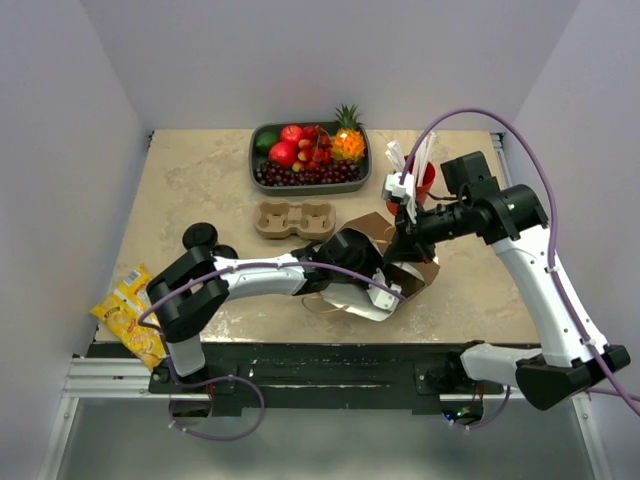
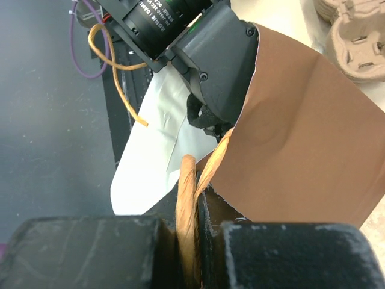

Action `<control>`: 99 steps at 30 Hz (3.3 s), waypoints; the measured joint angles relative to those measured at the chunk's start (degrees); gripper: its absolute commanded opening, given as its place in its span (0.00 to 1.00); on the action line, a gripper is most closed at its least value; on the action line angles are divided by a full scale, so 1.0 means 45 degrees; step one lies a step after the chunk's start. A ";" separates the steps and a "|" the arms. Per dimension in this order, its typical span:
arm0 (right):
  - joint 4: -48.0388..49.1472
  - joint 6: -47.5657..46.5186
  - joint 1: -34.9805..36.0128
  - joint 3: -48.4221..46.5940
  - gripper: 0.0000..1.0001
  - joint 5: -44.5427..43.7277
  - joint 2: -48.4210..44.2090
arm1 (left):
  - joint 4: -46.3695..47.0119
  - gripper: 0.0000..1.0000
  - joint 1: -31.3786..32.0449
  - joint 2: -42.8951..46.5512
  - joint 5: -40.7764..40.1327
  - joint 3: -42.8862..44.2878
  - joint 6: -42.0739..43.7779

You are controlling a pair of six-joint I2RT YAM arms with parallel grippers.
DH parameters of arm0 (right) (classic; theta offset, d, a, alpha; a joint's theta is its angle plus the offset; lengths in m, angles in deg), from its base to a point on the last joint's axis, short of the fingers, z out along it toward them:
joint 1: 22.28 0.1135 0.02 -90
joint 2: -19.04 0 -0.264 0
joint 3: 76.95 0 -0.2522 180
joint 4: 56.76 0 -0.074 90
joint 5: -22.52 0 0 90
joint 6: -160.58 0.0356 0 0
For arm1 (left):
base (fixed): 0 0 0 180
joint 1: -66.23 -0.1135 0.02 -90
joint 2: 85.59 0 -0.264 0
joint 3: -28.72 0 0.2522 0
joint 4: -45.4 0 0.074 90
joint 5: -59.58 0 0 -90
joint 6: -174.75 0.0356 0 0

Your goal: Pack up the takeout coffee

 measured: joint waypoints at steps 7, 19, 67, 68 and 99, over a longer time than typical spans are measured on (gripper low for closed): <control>-0.0087 -0.0063 0.0015 0.0000 0.00 0.0374 0.0238 | 0.0554 0.00 -0.0141 0.0287 0.0617 -0.0534 0.0316; -0.0073 -0.0107 0.0024 -0.0199 0.00 0.0675 0.0335 | 0.1054 0.42 -0.0194 0.0792 0.0019 -0.0937 0.0869; 0.2652 0.3415 -0.0034 -0.1103 0.00 -0.2963 0.0160 | -0.5071 0.99 -0.0253 0.2560 0.0971 0.2934 -0.8150; 0.2633 0.3555 -0.0087 -0.1098 0.00 -0.3050 0.0209 | -0.5105 0.99 -0.0257 0.2579 0.0962 0.2943 -0.8160; 0.1870 0.4041 -0.0544 -0.1452 0.00 -0.3881 0.1875 | -0.0913 1.00 0.0010 0.6431 0.0986 0.3303 -0.7383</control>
